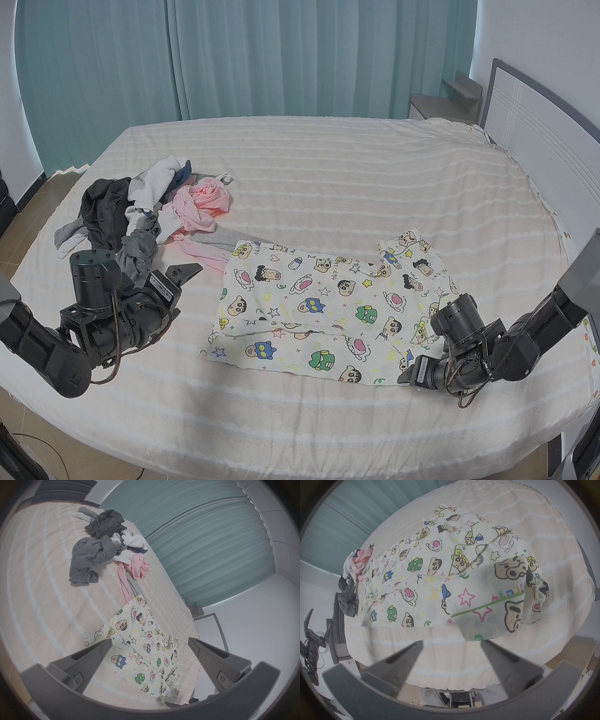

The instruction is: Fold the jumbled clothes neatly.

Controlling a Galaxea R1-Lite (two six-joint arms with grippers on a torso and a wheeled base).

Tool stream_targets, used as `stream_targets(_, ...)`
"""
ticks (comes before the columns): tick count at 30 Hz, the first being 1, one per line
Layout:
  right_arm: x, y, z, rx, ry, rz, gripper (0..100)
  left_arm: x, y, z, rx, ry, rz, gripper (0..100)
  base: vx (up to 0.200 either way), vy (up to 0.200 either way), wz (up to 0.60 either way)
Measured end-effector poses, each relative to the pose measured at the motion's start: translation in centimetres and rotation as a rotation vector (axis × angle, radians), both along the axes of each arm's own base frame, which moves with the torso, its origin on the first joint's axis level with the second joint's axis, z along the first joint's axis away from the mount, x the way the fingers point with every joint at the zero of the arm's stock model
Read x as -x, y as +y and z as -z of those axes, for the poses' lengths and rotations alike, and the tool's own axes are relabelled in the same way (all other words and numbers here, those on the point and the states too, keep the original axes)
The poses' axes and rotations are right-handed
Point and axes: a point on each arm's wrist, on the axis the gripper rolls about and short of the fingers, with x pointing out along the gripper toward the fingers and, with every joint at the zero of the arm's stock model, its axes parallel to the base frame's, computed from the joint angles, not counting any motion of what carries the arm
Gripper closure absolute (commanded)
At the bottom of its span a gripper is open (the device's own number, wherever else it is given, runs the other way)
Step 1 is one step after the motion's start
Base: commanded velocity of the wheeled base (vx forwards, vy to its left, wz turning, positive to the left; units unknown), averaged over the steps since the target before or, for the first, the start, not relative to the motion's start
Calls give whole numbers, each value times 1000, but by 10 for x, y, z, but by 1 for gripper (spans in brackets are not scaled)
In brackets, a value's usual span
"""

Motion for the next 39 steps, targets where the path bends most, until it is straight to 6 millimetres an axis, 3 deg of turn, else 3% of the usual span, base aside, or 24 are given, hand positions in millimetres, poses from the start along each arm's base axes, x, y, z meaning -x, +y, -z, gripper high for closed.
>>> stream_targets(10, 11, -4, -14, -12, -39, 0, 0, -1, 0, 2, -2, 7, -2, 0, 0, 0, 0)
stream_targets(15, 23, -23, -19, 26, -59, 19, 0, -2, 1, 3, -3, 9, -3, 0, 0, 0, 0)
stream_targets(23, 19, -54, -19, 72, -176, -22, 0, -2, 1, 3, -4, 8, -4, 0, 0, 0, 0)
stream_targets(31, 31, -81, -5, -4, -220, -236, 0, -2, 1, 3, -4, 8, -4, 0, 0, 0, 0)
stream_targets(39, 28, -93, 9, 2, -241, -254, 0, -2, 1, 3, -4, 10, -4, 0, 0, 0, 0)
